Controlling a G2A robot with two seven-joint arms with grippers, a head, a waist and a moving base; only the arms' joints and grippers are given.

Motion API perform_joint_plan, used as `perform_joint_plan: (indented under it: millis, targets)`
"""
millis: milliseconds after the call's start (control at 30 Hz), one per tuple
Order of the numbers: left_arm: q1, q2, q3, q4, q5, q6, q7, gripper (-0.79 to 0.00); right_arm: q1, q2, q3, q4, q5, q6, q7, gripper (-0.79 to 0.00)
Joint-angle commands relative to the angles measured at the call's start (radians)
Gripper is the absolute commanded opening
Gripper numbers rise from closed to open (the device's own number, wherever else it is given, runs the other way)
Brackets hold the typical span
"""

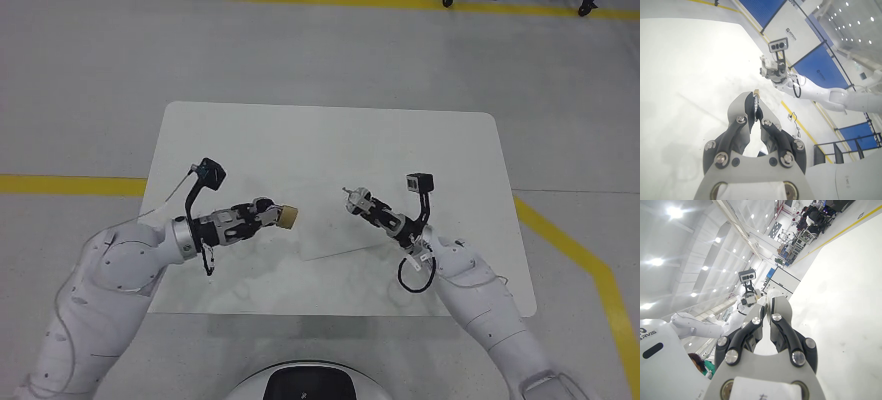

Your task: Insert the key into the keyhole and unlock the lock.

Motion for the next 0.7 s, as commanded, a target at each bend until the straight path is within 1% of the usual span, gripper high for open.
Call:
perform_joint_plan:
  millis: [0,67,133,300,467,667]
  targets:
    - [0.007,-0.001,0.028,-0.012,0.004,-0.036,0.0,-0.785,-0.007,-0.002,-0.001,-0.016,0.058,0.017,0.022,-0.785]
    - [0.001,-0.003,0.047,0.004,-0.015,-0.053,0.008,-0.785,-0.006,-0.005,-0.008,-0.025,0.101,0.044,0.048,-0.785]
    - [-0.016,-0.006,0.064,0.036,-0.036,-0.046,0.023,-0.785,0.0,-0.011,-0.02,-0.031,0.14,0.066,0.075,-0.785]
    - [-0.062,-0.013,0.104,0.089,-0.056,-0.074,0.041,-0.785,0.025,-0.026,-0.044,-0.019,0.171,0.103,0.118,-0.785]
    - [-0.079,-0.015,0.116,0.109,-0.041,-0.083,0.073,-0.785,0.046,-0.041,-0.063,0.001,0.205,0.126,0.162,-0.785]
    - [-0.092,-0.015,0.119,0.116,-0.032,-0.075,0.087,-0.785,0.062,-0.055,-0.079,0.018,0.189,0.141,0.187,-0.785]
